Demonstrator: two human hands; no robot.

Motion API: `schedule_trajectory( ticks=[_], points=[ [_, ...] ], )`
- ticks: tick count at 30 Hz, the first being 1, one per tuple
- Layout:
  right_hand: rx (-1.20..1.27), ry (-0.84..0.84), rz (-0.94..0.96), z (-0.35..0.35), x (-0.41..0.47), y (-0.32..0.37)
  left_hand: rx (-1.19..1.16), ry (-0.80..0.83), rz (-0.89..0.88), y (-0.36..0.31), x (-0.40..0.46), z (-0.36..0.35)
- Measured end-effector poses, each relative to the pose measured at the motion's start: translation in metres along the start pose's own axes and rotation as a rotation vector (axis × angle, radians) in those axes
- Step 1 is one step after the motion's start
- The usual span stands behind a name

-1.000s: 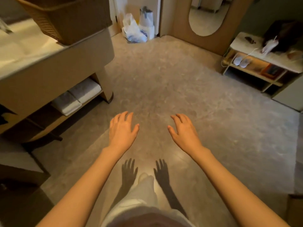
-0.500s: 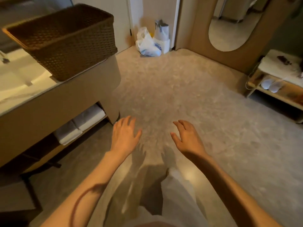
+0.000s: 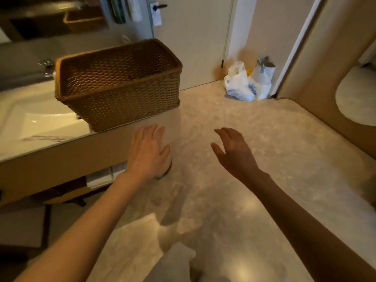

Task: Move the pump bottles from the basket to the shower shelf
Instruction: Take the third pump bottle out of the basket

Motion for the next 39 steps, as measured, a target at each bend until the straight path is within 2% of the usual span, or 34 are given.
schedule_trajectory(
  ticks=[6,10,14,17,23,28,32,36,39],
  points=[
    [-0.031,0.051,0.100,0.032,0.142,0.021,0.048,-0.178,0.111,0.051,0.089,0.045],
    [-0.048,0.018,0.241,0.055,0.228,0.052,-0.016,-0.267,0.189,0.094,0.144,0.076],
    [-0.024,0.011,0.389,0.087,0.302,0.086,-0.029,-0.294,0.276,0.123,0.199,0.110],
    [-0.021,0.028,0.438,0.087,0.349,0.105,-0.003,-0.279,0.308,0.142,0.226,0.110],
    [-0.133,0.287,0.569,0.039,0.445,0.142,-0.019,-0.228,0.510,0.189,0.262,0.092],
    [-0.250,0.573,0.604,-0.022,0.520,0.154,-0.058,-0.205,0.627,0.197,0.272,0.072],
    [-0.272,0.740,0.483,-0.064,0.569,0.145,-0.043,-0.187,0.722,0.199,0.276,0.071],
    [-0.294,0.990,0.371,-0.099,0.588,0.131,-0.051,-0.182,0.846,0.200,0.272,0.065],
    [-0.277,1.024,0.304,-0.109,0.588,0.131,-0.078,-0.203,0.899,0.202,0.269,0.066]
  ],
)
Point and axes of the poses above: each hand's wrist, its own x-axis towards the middle knuckle, its own z-axis out of the back of the hand, y = z × x, the point moved 4 cm from there along x, towards the middle knuckle, and after that the axes turned 15 degrees about y, right-handed, at the moved point
